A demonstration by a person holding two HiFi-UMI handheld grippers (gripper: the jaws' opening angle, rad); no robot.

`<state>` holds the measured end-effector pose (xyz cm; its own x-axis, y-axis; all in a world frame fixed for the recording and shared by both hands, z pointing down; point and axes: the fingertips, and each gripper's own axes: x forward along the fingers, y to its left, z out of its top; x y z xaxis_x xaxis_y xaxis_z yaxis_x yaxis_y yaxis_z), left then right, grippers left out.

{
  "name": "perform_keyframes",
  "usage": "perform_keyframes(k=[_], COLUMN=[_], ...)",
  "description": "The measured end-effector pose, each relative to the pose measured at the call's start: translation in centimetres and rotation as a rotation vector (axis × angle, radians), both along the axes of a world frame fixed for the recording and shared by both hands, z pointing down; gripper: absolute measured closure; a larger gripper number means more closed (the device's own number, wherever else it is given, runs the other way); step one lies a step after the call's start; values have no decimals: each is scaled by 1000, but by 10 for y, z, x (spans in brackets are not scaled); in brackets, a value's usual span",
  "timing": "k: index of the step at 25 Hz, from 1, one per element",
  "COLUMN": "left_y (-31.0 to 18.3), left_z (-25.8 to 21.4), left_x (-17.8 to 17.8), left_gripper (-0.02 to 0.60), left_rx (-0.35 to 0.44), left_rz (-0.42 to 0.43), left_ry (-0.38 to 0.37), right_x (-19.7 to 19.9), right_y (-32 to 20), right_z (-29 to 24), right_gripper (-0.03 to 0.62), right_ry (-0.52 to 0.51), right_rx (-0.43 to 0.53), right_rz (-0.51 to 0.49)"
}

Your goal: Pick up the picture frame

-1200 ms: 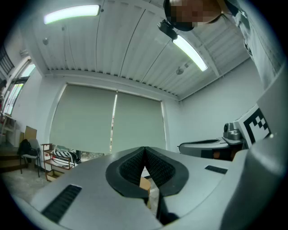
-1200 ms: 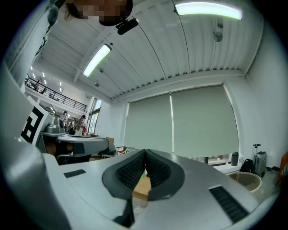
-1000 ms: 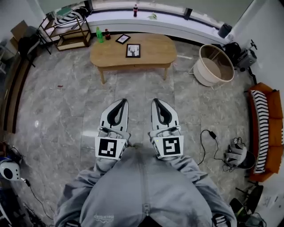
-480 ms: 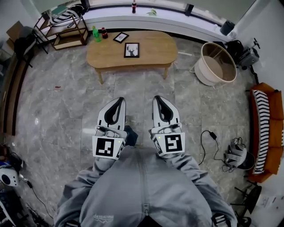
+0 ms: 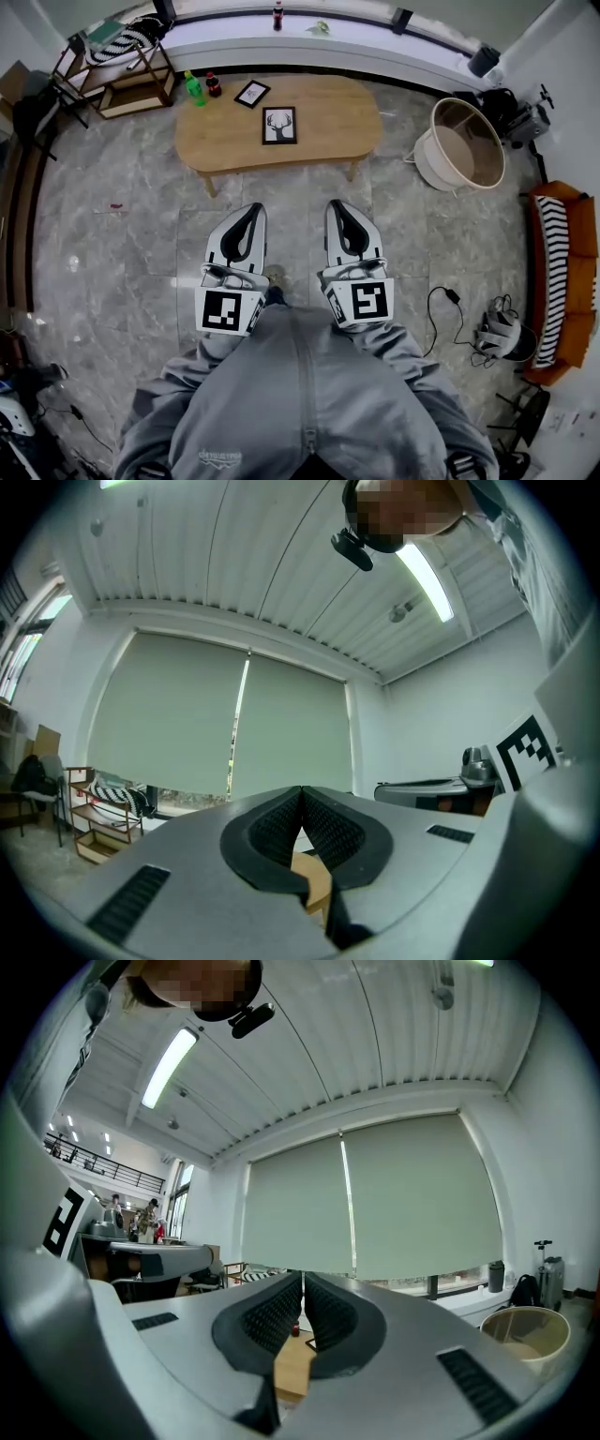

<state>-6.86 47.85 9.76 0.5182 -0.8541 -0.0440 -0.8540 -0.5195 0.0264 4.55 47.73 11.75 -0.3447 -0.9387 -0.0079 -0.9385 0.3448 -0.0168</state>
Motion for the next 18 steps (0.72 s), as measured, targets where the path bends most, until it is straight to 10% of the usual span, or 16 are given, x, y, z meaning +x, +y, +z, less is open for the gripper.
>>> perform_keyframes(k=[18], left_y=[-151], left_z=[23], left_x=[-38], left_gripper=[565], left_rx=[-57], left_rz=[65], left_ry=[63], right_x=[-28], right_y=[-149], right_z=[21], right_gripper=[562], right_ry=[14], right_rx=[-59], right_rz=[82])
